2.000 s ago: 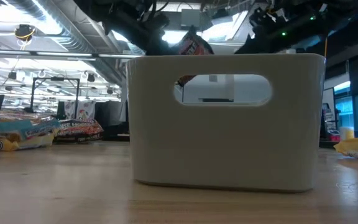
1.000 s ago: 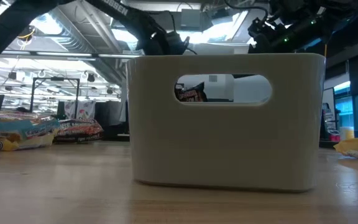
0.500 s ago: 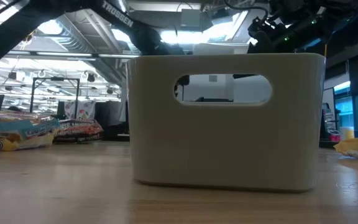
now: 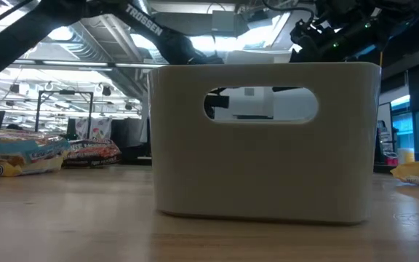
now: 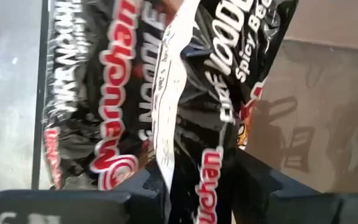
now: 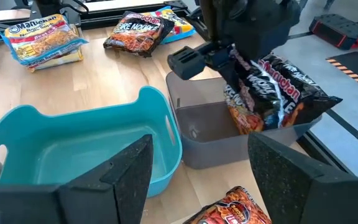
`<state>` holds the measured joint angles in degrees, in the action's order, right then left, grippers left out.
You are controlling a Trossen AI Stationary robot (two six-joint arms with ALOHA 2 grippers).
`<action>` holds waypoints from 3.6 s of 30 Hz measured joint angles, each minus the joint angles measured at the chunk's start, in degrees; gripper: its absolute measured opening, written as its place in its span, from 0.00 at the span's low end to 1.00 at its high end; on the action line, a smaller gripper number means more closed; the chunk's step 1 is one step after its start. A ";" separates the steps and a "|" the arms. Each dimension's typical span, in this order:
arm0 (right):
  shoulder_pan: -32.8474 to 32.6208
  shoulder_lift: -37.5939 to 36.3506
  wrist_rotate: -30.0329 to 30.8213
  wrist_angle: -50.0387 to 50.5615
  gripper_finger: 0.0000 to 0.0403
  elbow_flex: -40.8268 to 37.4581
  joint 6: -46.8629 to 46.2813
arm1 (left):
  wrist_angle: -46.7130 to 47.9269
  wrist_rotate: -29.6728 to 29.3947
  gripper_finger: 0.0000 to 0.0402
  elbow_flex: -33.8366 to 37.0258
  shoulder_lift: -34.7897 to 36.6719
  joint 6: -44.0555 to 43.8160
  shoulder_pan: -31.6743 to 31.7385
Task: Sort Maruchan noodles
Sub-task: Put the black noodle pack into the black bin
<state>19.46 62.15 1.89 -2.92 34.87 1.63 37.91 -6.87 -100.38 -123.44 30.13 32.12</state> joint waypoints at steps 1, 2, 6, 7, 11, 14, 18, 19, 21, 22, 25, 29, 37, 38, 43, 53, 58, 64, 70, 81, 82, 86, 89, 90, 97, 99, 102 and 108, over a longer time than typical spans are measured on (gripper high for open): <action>0.02 -0.02 0.00 0.00 0.60 0.00 0.06 | 0.18 0.71 0.29 0.00 0.00 0.46 -0.10; 0.02 -0.01 0.01 0.00 0.60 0.00 0.08 | 0.16 1.42 0.29 0.00 0.00 0.76 -0.22; 0.01 0.00 0.02 0.00 0.60 0.00 0.11 | 0.11 0.15 0.29 0.00 0.04 1.55 -0.60; 0.00 -0.02 0.02 0.00 0.60 0.00 0.11 | 0.16 -0.64 0.29 0.00 0.21 1.58 -0.61; 0.01 -0.02 0.01 -0.02 0.60 -0.01 0.15 | -0.23 -2.75 0.29 0.04 1.38 2.64 -0.49; 0.00 -0.01 0.02 -0.08 0.60 -0.02 0.31 | -2.07 -3.14 0.29 0.02 1.70 2.75 -0.19; 0.01 -0.01 0.01 -0.11 0.60 -0.02 0.33 | -2.12 -2.69 0.29 0.02 1.70 3.03 -0.11; 0.00 -0.02 0.02 -0.03 0.60 -0.02 0.33 | -2.15 -2.72 0.29 0.02 1.70 3.01 -0.13; 0.01 -0.02 0.01 -0.01 0.60 -0.09 0.33 | -2.70 -4.19 0.29 0.02 1.69 3.01 -0.49; 0.01 -0.01 0.02 -0.25 0.60 -0.28 0.33 | -3.57 -6.02 0.29 0.02 1.70 2.95 -0.73; 0.01 -0.02 0.02 -1.34 0.60 -1.65 0.32 | -6.06 -10.33 0.29 0.02 1.70 2.04 -1.29; 0.00 0.00 0.02 -5.45 0.60 -4.52 -0.63 | -4.44 -7.97 0.29 0.02 1.70 1.94 -1.16; 0.02 -0.02 0.02 -7.65 0.60 -6.82 -1.38 | -3.95 -8.59 0.29 0.02 1.73 2.85 -1.96; 0.00 0.00 0.02 -7.65 0.60 -6.82 -1.38 | -4.22 -9.26 0.29 0.02 1.73 3.02 -1.99; 0.01 -0.01 0.02 -7.72 0.60 -6.82 -1.38 | -4.97 -9.70 0.29 0.02 1.73 3.03 -1.75; 0.01 -0.02 0.02 -7.73 0.60 -6.82 -1.39 | -6.69 -12.68 0.29 0.02 1.70 3.99 -1.81; 0.00 -0.01 0.02 -7.72 0.60 -6.82 -1.67 | -7.51 -9.03 0.30 0.02 1.70 1.50 -1.92; 0.02 -0.02 0.02 -7.72 0.60 -6.82 -1.79 | -7.11 -8.69 0.43 0.02 1.70 0.39 -1.88; 0.02 -0.01 0.08 -7.72 0.60 -6.82 -1.79 | -5.98 -9.63 0.49 0.02 4.14 2.36 -2.43; 0.07 0.00 3.07 -7.83 0.60 -6.82 -1.77 | 3.00 17.20 0.49 -0.09 10.14 -5.27 0.25; 0.07 -0.02 3.10 -7.65 0.60 -6.82 -1.77 | 4.50 19.50 0.49 -0.07 10.07 -6.05 0.59; 0.07 -0.02 4.96 -6.56 0.60 -6.80 -1.77 | 6.48 27.52 0.49 1.57 10.11 -8.75 1.16; 0.09 -0.02 7.15 -3.65 0.60 -6.80 -1.78 | 7.71 33.26 0.49 3.59 10.15 -8.81 1.38; 0.09 -0.02 7.63 -2.50 0.60 -6.80 -1.84 | 7.49 34.67 0.49 4.17 10.28 -8.81 1.38; 0.17 -0.02 11.42 4.42 0.60 -6.78 -8.16 | 6.90 41.69 0.49 7.89 10.40 -11.47 1.45; 0.17 0.61 11.96 5.97 0.60 -6.78 -11.05 | 6.52 43.68 0.49 8.83 10.40 -13.24 1.08; 0.08 2.91 12.56 6.95 0.60 -6.77 -15.26 | 5.62 45.04 0.49 9.58 10.40 -16.57 0.04; 0.07 11.15 17.11 3.53 0.60 -6.75 -20.78 | 4.30 37.75 0.49 10.14 10.36 -22.09 -4.42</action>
<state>19.53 73.30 19.00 0.61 28.12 -19.15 42.22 30.88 -90.24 -113.08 8.05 27.70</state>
